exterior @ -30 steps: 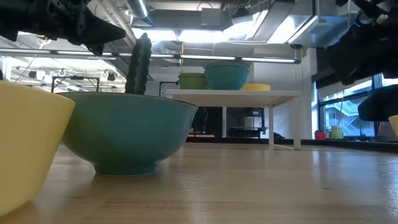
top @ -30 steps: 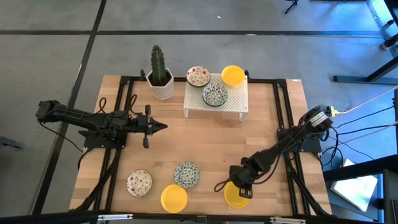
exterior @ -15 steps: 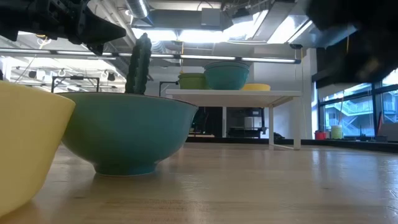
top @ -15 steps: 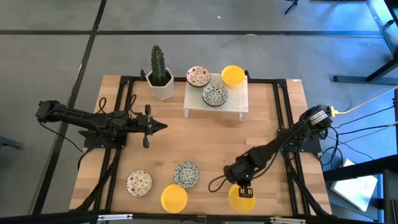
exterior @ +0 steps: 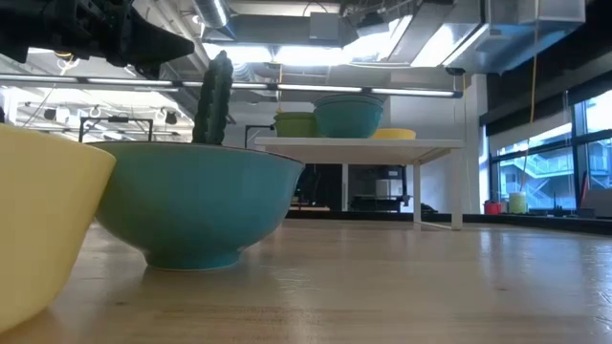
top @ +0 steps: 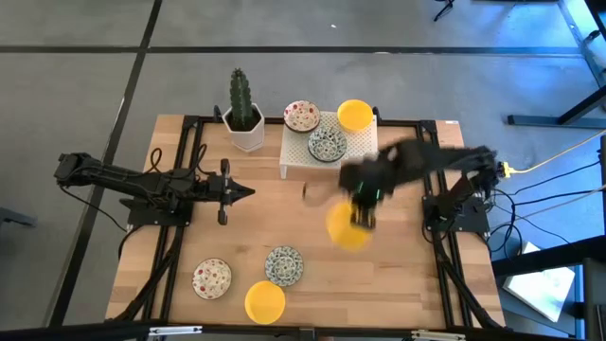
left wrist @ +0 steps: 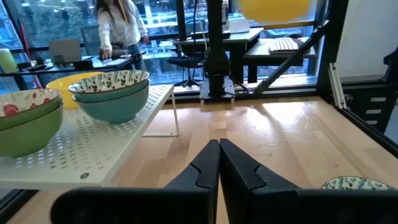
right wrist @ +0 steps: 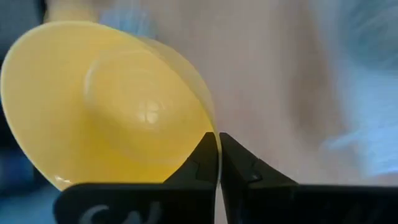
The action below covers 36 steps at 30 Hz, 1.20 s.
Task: Pick & Place Mini bowls
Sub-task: Stack the right yellow bowl on the yellow bowl on the shelf
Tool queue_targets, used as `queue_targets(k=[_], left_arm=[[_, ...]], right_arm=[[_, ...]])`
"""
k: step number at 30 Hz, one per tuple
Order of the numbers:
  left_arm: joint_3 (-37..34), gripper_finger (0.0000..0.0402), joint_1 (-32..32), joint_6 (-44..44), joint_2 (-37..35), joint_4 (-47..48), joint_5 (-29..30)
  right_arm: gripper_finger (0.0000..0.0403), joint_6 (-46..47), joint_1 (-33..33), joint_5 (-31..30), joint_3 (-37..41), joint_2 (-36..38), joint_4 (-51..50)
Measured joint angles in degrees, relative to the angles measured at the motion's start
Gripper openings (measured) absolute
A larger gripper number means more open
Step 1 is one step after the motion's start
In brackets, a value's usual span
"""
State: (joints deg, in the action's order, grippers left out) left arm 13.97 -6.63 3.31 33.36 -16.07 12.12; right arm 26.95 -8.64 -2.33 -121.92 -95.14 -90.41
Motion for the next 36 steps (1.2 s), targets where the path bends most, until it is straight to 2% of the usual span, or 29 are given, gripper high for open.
queue_targets(k=[6, 11, 17, 25, 30, 36], left_arm=[[0.00, 0.0006, 0.00, -0.02, 0.02, 0.25, -0.37], [0.00, 0.0006, -0.02, 1.09, 0.00, 2.29, -1.78], [0.00, 0.0006, -0.02, 2.18, 0.02, 3.19, -1.73], [0.07, 0.0006, -0.02, 8.71, -0.04, -10.15, -1.75], [0.05, 0.0006, -0.02, 3.25, 0.00, -8.49, -1.75], [0.05, 0.0006, -0.02, -2.37, 0.02, -2.30, -2.59]], right_arm=[[0.0004, -0.24, 14.24, -9.68, -13.24, 1.62, 0.50], [0.0003, -7.21, 27.50, -5.42, -12.05, 2.92, 3.16], [0.0003, -14.49, 40.54, -4.83, -12.05, 0.36, 2.43], [0.0003, -19.94, 49.30, -1.02, -12.05, -7.40, 2.46], [0.0003, -23.50, 52.78, -0.80, -12.03, -13.24, 3.49], [0.0003, -25.95, 55.54, 0.41, -11.97, -18.92, 0.72]])
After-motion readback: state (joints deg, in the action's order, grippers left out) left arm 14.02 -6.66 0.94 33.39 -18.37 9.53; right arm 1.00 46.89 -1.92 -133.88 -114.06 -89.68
